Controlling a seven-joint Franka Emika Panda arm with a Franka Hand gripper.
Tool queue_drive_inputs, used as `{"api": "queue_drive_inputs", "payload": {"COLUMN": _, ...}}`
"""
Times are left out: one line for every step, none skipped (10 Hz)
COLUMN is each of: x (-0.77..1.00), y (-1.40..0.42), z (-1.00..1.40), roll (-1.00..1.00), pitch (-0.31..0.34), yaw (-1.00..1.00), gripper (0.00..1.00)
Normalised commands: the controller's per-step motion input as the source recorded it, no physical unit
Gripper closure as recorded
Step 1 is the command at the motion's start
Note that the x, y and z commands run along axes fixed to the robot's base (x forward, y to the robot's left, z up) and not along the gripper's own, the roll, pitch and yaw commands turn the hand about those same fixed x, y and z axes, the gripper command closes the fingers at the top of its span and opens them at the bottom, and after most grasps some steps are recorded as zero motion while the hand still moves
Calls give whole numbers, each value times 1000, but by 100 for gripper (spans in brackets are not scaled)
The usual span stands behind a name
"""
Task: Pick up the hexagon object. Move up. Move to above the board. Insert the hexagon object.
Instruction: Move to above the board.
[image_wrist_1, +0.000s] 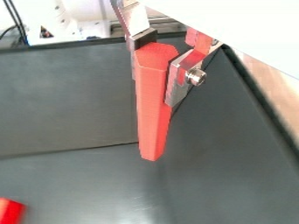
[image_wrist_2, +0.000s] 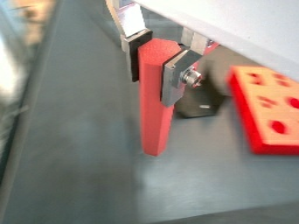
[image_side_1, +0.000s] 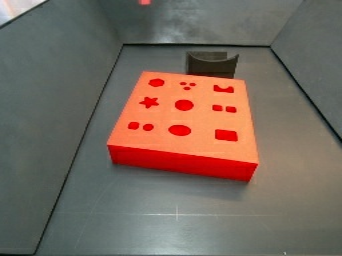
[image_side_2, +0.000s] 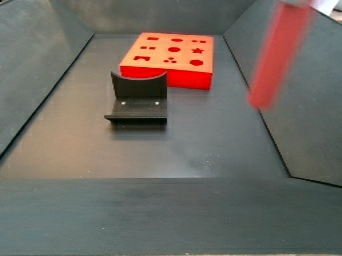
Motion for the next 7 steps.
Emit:
{"api": "queue_drive_inputs", "payload": {"x": 186, "y": -1000, "z": 96, "roll": 86, "pitch": 56, "yaw": -1000, "gripper": 100}}
{"api": "queue_drive_inputs", "payload": {"x": 184, "y": -1000, "z": 97, "roll": 74, "pitch": 45, "yaw": -1000, "gripper": 100}}
{"api": "queue_drive_inputs", "payload": {"x": 184, "y": -1000, "z": 97, "roll": 75, "pitch": 53, "yaw": -1000, "gripper": 100}}
{"api": "queue_drive_inputs", "payload": {"x": 184, "y": -1000, "z": 99, "roll": 74, "pitch": 63, "yaw": -1000, "gripper": 100}}
{"api": "queue_drive_inputs", "payload": {"x": 181, "y": -1000, "z": 101, "roll": 59, "pitch": 64, "yaw": -1000, "gripper": 100}}
{"api": "queue_drive_inputs", "payload": {"x": 179, "y": -1000, "z": 104, "roll": 45, "pitch": 68, "yaw": -1000, "gripper": 100}}
{"api": "queue_drive_inputs", "payload": {"x": 179, "y": -1000, "z": 106, "roll": 22, "pitch": 68, "yaw": -854, "gripper": 100}}
